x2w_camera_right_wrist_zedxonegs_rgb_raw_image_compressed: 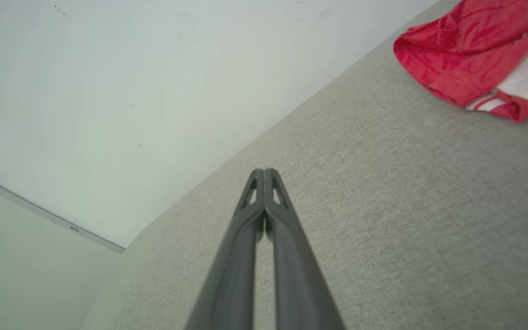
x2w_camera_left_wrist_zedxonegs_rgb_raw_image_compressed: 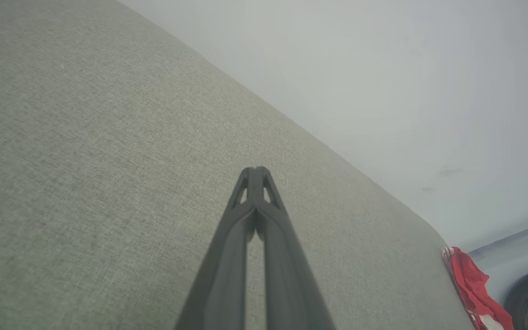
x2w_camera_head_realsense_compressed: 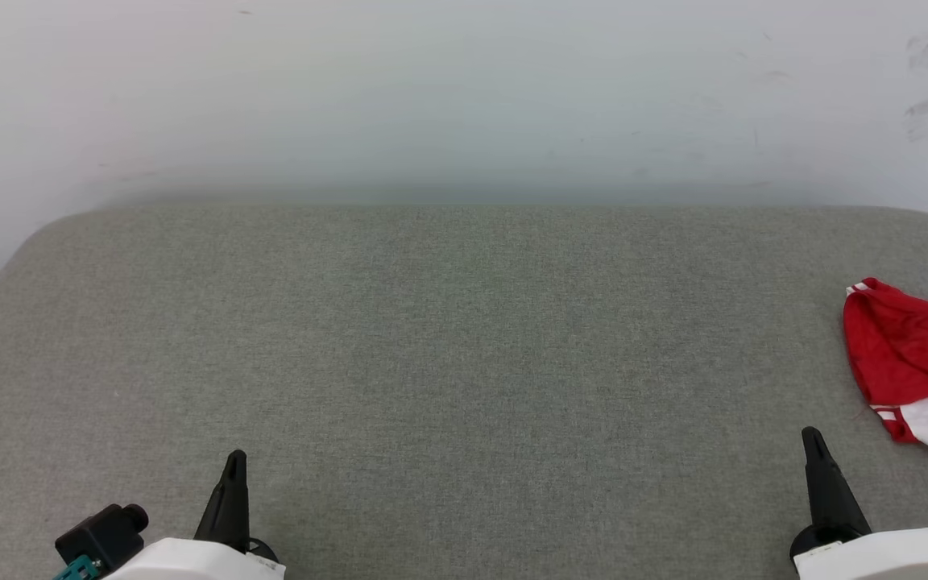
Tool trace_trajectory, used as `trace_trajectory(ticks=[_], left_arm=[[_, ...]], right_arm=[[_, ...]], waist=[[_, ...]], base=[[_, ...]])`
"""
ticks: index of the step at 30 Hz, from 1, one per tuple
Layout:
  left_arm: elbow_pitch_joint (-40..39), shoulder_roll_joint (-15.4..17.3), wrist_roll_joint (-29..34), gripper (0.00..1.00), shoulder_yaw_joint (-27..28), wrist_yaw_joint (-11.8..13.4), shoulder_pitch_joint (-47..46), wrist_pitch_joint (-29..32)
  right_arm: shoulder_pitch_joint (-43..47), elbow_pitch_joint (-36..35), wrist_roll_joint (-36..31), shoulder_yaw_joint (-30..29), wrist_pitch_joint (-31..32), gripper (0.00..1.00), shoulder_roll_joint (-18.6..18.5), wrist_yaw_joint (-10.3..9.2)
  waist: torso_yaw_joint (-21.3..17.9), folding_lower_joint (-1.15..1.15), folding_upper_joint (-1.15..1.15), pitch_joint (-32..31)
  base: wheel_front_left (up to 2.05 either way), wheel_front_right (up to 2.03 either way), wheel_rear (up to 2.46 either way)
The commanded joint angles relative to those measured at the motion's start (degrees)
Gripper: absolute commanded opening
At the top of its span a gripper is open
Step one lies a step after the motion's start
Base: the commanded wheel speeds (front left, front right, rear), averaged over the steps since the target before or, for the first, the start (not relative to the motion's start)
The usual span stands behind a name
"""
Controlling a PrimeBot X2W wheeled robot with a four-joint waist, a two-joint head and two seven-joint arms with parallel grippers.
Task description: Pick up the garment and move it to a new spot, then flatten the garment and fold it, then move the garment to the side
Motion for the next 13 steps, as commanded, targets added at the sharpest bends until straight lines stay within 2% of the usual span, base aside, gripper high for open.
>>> trace_trajectory(ticks=[1,13], left_arm=[[-0.35,0.22,-1.73,0.00,0.50,-0.38,-1.38,0.22],[0.89,-0.15,-11.30,0.00,1.52,-1.77,-3.14,2.32]], right_arm=[[-1.62,-0.43,1.79,-0.11,0.43,0.00,-0.52,-0.02],[-3.18,0.47,10.74,-0.29,2.54,0.00,-0.56,-0.02]], waist=[[0.00,0.00,0.00,0.01],[-0.02,0.00,0.00,0.11]], base=[[0.00,0.00,0.00],[0.00,0.00,0.00]])
